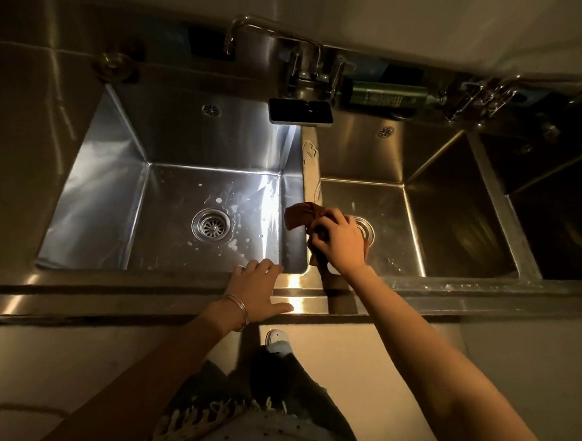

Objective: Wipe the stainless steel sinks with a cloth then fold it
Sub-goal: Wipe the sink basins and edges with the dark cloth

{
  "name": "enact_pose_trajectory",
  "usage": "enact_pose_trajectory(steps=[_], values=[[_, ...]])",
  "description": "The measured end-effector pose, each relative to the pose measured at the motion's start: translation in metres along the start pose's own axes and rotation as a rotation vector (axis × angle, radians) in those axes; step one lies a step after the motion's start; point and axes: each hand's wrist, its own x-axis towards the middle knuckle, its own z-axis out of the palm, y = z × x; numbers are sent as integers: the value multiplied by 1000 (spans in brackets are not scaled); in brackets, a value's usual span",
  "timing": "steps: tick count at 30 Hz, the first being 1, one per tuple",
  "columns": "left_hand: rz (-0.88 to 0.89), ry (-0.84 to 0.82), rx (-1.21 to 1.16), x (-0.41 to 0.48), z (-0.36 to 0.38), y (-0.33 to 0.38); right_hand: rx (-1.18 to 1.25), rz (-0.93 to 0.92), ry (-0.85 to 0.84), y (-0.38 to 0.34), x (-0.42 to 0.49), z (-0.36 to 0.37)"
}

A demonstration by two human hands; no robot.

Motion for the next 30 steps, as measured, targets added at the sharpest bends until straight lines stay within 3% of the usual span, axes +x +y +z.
enact_pose_trajectory(steps=[8, 16, 23, 30], values=[[-181, -66, -131, 15, -4, 14, 88, -270, 9, 30, -19, 1], [-316, 16, -212, 29, -3, 25, 27, -194, -44, 26, 78, -16], [-359, 18, -279, 49, -5, 35, 73, -285, 35, 35, 53, -7], [-363, -42, -297, 61, -1, 31, 34, -259, -23, 24, 119, -26]])
